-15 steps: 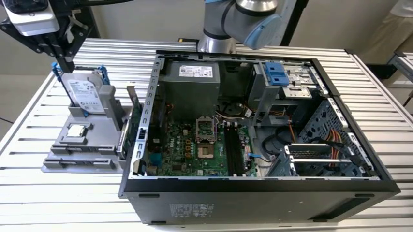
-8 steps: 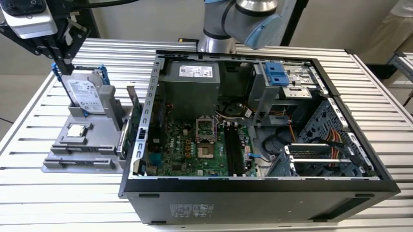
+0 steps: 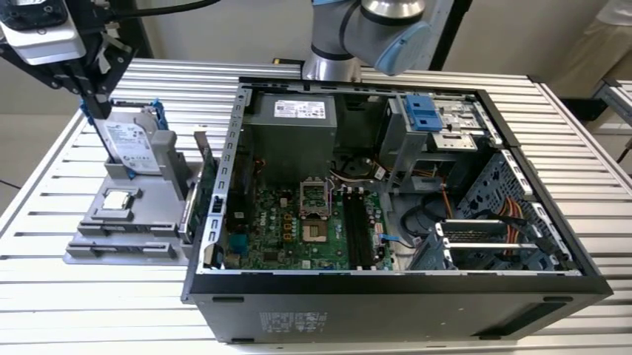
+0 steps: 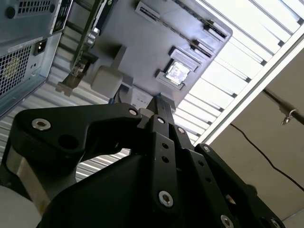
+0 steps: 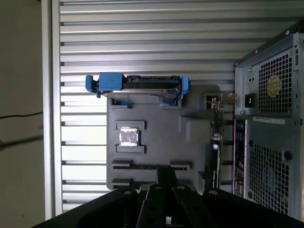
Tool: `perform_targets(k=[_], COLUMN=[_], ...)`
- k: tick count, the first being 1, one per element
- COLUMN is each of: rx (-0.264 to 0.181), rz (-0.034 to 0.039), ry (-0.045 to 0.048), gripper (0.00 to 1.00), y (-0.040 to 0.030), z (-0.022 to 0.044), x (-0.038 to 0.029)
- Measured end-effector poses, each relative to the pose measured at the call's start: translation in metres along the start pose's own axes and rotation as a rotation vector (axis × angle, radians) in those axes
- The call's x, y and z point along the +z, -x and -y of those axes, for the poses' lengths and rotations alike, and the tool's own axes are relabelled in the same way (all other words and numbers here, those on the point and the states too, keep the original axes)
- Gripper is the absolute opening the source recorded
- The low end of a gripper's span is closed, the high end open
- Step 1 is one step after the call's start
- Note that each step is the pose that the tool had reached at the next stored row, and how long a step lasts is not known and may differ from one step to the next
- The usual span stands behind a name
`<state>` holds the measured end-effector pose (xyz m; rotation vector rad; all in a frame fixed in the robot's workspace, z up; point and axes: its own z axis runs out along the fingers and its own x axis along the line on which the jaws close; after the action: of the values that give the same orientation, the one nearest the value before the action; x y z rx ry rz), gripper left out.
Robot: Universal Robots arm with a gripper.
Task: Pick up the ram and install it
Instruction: 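Reach for the ram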
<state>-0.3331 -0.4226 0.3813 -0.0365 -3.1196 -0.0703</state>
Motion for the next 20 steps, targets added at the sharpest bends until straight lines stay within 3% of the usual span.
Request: perform_targets(k=[20], rx=[0.000], rz=[-0.0001], ry=[0.0000], gripper=[0.00], y=[0.0004], z=[0.0165], x=[0.0016])
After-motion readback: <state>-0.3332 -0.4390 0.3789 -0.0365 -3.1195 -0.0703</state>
